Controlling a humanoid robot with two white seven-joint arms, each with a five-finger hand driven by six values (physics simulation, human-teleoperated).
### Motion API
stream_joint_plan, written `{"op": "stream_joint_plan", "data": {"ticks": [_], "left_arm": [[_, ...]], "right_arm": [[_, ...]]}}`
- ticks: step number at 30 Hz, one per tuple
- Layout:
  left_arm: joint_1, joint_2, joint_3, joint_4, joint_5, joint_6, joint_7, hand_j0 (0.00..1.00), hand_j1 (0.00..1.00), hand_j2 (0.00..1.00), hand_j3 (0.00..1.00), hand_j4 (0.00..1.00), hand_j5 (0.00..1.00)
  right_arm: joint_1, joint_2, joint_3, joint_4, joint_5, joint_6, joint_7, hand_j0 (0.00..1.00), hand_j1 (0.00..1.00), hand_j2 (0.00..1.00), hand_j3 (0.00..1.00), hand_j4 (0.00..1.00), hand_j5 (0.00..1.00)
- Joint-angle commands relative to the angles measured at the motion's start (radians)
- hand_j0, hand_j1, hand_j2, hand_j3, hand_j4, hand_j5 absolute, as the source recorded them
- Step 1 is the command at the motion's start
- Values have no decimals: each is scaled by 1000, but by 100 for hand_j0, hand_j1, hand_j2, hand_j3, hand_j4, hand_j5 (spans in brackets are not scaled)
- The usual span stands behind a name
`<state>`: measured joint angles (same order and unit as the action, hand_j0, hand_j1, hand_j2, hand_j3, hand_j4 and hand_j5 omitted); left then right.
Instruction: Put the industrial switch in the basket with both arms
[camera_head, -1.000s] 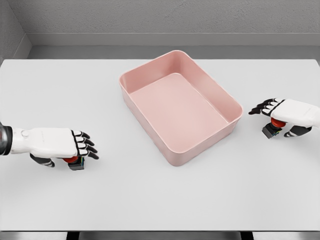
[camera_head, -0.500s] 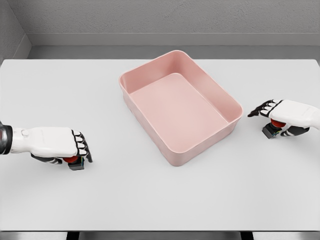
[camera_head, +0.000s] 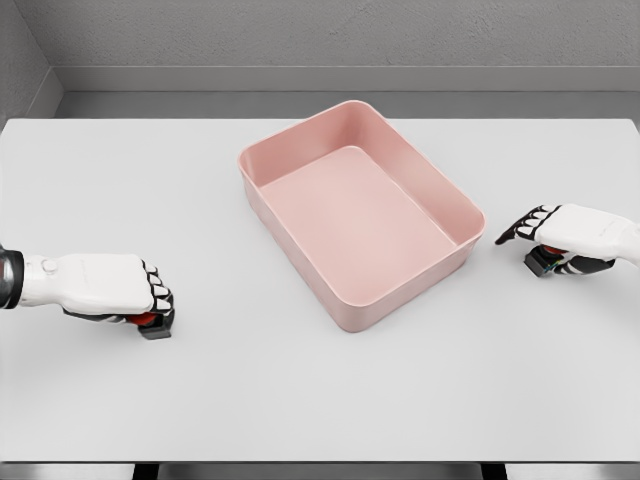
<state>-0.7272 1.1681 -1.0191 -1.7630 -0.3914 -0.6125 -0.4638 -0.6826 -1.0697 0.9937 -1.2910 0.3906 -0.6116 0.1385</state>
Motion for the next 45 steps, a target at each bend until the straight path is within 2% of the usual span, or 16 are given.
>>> {"op": "stream_joint_plan", "data": {"ticks": [1,7,14,26,30,34,36,37,38,39,40,41,45], "left_arm": [[2,-1,1,0,5,2,-1,40,40,40,40,40,40],[-31,-2,1,-1,6,2,0,38,38,38,38,38,38],[-126,-45,1,0,13,2,0,39,39,39,39,39,39],[-383,-174,-9,0,19,2,-1,40,40,40,40,40,40],[-433,-215,-10,0,22,2,0,40,40,40,40,40,40],[-488,-245,-9,5,65,2,2,40,40,40,40,40,40],[-512,-309,-32,8,63,2,-1,40,40,40,40,40,40],[-551,-350,-78,22,62,2,-3,40,40,40,40,40,40],[-577,-426,-119,72,57,2,-3,40,40,40,40,40,40],[-597,-488,-147,132,54,2,-6,40,40,40,40,40,40],[-610,-564,-180,237,54,2,-16,40,40,40,40,40,40],[-612,-599,-193,300,51,2,-16,40,40,40,40,40,40],[-612,-663,-203,447,33,2,-16,40,40,40,40,40,40]], "right_arm": [[0,-1,-3,-1,1,1,0,74,74,74,74,74,74],[0,-1,-7,-1,11,1,6,65,65,65,65,65,65],[0,-1,-9,-1,24,1,6,55,55,55,55,55,55],[0,-1,-24,-1,25,1,6,45,45,45,45,45,45],[2,-1,-40,-1,25,1,6,44,44,44,44,44,44],[0,-3,-67,1,25,1,4,44,44,44,44,44,44],[0,-3,-70,1,24,1,3,44,44,44,44,44,44],[0,-4,-81,1,24,1,1,44,44,44,44,44,44],[0,-4,-86,2,24,1,1,44,44,44,44,44,44],[0,-6,-86,2,24,1,1,44,44,44,44,44,44],[0,-7,-96,2,24,1,1,44,44,44,44,44,44],[0,-9,-113,6,24,1,1,44,44,44,44,44,44],[0,-7,-130,6,22,1,0,44,44,44,44,44,44]]}}
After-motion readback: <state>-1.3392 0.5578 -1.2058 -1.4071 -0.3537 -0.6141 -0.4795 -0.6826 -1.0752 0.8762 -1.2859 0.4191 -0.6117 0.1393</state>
